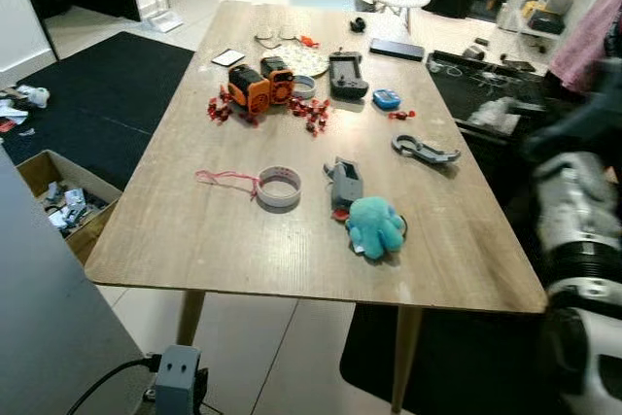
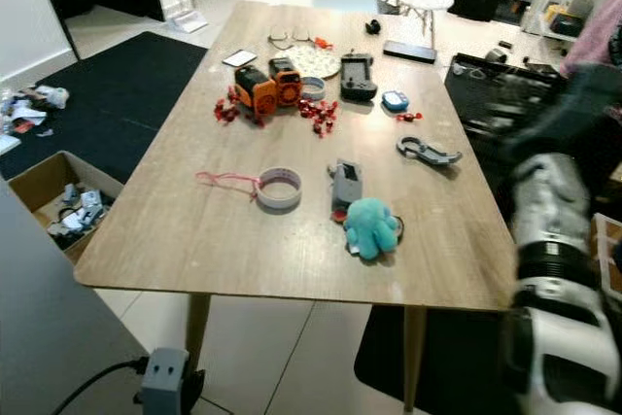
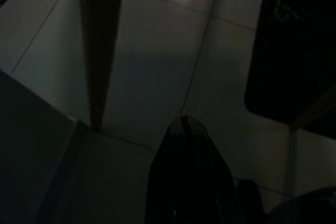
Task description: Hang keys on a hook
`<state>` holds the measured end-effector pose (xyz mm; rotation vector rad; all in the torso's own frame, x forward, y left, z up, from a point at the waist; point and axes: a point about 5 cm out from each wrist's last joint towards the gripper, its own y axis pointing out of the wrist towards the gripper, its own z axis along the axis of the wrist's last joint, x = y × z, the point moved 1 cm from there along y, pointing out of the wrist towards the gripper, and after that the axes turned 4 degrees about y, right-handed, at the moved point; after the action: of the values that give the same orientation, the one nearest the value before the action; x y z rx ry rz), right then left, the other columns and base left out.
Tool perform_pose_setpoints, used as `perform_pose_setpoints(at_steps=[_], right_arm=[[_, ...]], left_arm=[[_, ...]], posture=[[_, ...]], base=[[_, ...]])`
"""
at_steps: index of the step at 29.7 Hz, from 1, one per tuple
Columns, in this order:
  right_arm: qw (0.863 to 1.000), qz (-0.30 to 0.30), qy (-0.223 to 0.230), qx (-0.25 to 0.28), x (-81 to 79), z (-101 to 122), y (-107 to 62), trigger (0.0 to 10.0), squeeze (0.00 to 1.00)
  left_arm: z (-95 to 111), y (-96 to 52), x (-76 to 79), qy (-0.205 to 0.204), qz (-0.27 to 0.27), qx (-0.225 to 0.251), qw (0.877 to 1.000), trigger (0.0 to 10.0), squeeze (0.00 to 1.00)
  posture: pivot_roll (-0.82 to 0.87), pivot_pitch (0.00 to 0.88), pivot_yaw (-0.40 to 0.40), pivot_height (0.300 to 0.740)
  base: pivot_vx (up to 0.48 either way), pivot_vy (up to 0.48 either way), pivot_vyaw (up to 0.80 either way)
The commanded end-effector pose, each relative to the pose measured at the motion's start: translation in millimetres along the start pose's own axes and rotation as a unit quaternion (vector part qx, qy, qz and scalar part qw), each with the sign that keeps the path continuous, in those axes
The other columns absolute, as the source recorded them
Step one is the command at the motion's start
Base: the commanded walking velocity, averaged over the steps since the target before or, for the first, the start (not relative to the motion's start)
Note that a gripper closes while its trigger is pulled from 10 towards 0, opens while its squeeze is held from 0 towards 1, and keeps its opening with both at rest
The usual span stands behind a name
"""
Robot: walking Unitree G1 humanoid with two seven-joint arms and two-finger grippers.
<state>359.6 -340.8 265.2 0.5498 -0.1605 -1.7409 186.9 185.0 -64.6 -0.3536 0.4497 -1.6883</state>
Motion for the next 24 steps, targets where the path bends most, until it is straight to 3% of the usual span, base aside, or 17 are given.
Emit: perform_pose_setpoints(at_steps=[1,3,4,5,7,8,11,13,17,21,24], right_arm=[[0.998,-0.064,-0.002,-0.003,32.2,-1.4,-12.3,0.0,0.00],[0.998,-0.064,-0.002,-0.003,32.2,-1.4,-12.3,0.0,0.00],[0.990,-0.141,-0.013,-0.009,76.6,2.1,-34.0,0.0,0.00],[0.990,-0.141,-0.013,-0.009,76.6,2.1,-34.0,0.0,0.00],[0.978,-0.208,-0.017,-0.015,110.8,3.6,-56.8,0.0,0.00],[0.978,-0.208,-0.017,-0.015,110.8,3.6,-56.8,0.0,0.00],[0.955,-0.291,-0.025,-0.049,147.9,-10.9,-97.1,0.0,0.00],[0.939,-0.327,-0.033,-0.106,162.0,-34.9,-128.0,0.0,0.00],[0.927,-0.337,-0.039,-0.158,163.5,-60.0,-150.8,0.0,0.00],[0.910,-0.305,-0.043,-0.277,144.1,-117.8,-189.5,0.0,0.00],[0.904,-0.278,-0.042,-0.323,131.4,-139.0,-202.1,0.0,0.00]], left_arm=[[-8.1,-5.3,-2.7,0.001,0.002,-0.016,1.000,10.0,0.00],[-8.1,-5.3,-2.7,0.001,0.002,-0.016,1.000,10.0,0.00],[-9.2,-6.8,-4.1,0.000,0.006,-0.016,1.000,10.0,0.00],[-9.2,-6.8,-4.1,0.000,0.006,-0.016,1.000,10.0,0.00],[-10.3,-8.3,-5.8,-0.001,0.010,-0.017,1.000,10.0,0.00],[-10.3,-8.3,-5.8,-0.001,0.010,-0.017,1.000,10.0,0.00],[-12.7,-10.6,-7.1,-0.001,0.013,-0.020,1.000,10.0,0.00],[-14.2,-11.9,-7.2,-0.001,0.015,-0.021,1.000,10.0,0.00],[-15.4,-12.9,-7.1,-0.002,0.016,-0.022,1.000,10.0,0.00],[-16.3,-13.8,-7.3,-0.003,0.019,-0.023,1.000,10.0,0.00],[-16.4,-13.8,-6.8,-0.004,0.019,-0.023,1.000,10.0,0.00]], posture=[[0.08,0.077,-0.072,0.740],[0.08,0.077,-0.072,0.740],[0.09,0.070,-0.080,0.740],[0.09,0.070,-0.080,0.740],[0.09,0.066,-0.082,0.740],[0.09,0.066,-0.082,0.740],[0.09,0.059,-0.085,0.740],[0.10,0.052,-0.087,0.740],[0.10,0.049,-0.089,0.740],[0.10,0.047,-0.093,0.740],[0.10,0.046,-0.094,0.740]], base=[[0.000,0.000,0.00],[0.000,0.000,0.00],[0.000,0.000,0.00],[0.000,0.000,0.00],[0.000,0.000,0.00],[0.000,0.000,0.00],[0.000,0.000,0.00],[0.000,0.000,0.00],[0.000,0.000,0.00],[0.000,0.000,0.00],[0.000,0.000,0.00]])
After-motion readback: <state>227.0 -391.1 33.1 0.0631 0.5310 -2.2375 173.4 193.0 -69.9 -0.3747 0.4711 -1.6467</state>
